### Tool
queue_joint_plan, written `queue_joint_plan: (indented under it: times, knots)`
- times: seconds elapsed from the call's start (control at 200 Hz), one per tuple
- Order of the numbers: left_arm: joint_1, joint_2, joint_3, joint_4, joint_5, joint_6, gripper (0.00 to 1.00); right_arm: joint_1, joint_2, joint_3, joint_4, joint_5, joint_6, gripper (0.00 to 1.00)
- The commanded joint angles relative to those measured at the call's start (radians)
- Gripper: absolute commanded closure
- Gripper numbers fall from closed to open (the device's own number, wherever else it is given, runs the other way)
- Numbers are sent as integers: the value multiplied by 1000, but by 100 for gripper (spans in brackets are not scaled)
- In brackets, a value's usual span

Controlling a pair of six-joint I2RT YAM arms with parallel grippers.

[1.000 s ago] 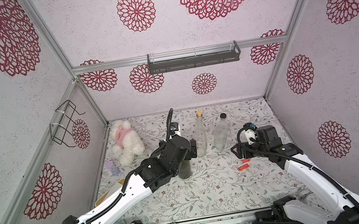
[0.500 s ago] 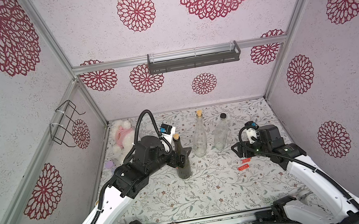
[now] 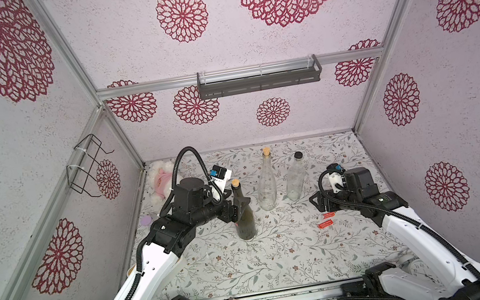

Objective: Remove the label from the bottle
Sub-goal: Adjust the bottle at the center of the board.

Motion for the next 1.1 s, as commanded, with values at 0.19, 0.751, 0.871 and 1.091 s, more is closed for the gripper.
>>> queue_joint_plan:
  times: [0.19,0.751,0.871,1.091]
  knots:
    - [43,41,4,69,71,51,34,5,3,14,25,12,21,21]
    - [58,100,20,86,68,84,46,4,-27,3,8,35,33,21]
    - [57,103,21,90,67,80,54,5,-40,1,1,47,32,21]
    - [57,98,28,83,54,74,64,4,-33,-7,19,38,29,22]
